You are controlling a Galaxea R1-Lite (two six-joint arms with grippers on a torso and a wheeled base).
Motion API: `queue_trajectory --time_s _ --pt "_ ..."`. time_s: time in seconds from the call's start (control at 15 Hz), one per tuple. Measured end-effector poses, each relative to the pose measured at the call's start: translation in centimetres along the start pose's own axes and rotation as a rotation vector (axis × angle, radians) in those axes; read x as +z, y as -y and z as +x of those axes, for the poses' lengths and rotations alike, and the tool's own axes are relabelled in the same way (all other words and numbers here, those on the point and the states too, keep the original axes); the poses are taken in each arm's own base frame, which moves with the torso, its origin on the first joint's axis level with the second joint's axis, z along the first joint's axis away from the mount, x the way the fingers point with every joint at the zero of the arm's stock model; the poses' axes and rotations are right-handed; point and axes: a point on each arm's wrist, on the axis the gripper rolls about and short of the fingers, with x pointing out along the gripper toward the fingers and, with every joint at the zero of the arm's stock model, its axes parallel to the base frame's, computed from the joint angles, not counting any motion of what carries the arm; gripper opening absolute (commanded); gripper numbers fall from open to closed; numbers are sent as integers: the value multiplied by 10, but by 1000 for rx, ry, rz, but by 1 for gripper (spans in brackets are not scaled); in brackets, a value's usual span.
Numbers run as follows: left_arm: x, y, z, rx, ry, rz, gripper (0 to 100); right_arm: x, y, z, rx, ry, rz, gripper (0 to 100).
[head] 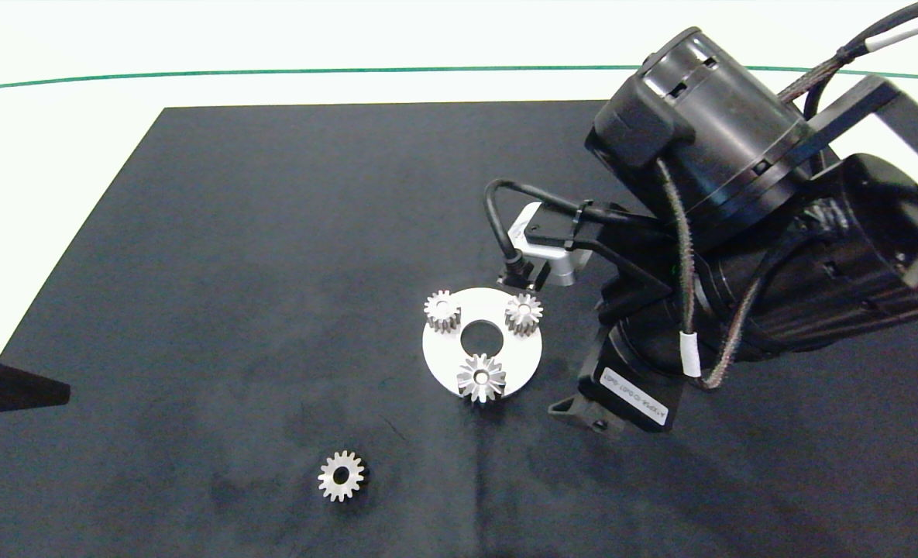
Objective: Remove an incorrectly installed larger gear and replace it with the correct smaller gear
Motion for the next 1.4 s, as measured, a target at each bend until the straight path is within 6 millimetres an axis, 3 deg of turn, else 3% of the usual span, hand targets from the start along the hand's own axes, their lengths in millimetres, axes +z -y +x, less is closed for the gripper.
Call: queue_trajectory --time_s 0.33,1.0,1.4 --pt "-5 -4 -21 -12 32 0 100 13 -6 28 8 0 -34 100" --pt "-9 -6 -29 -24 62 2 100 43 -30 77 16 44 -64 100" --pt "-9 -6 -28 -24 58 2 100 49 -36 106 22 7 -29 100"
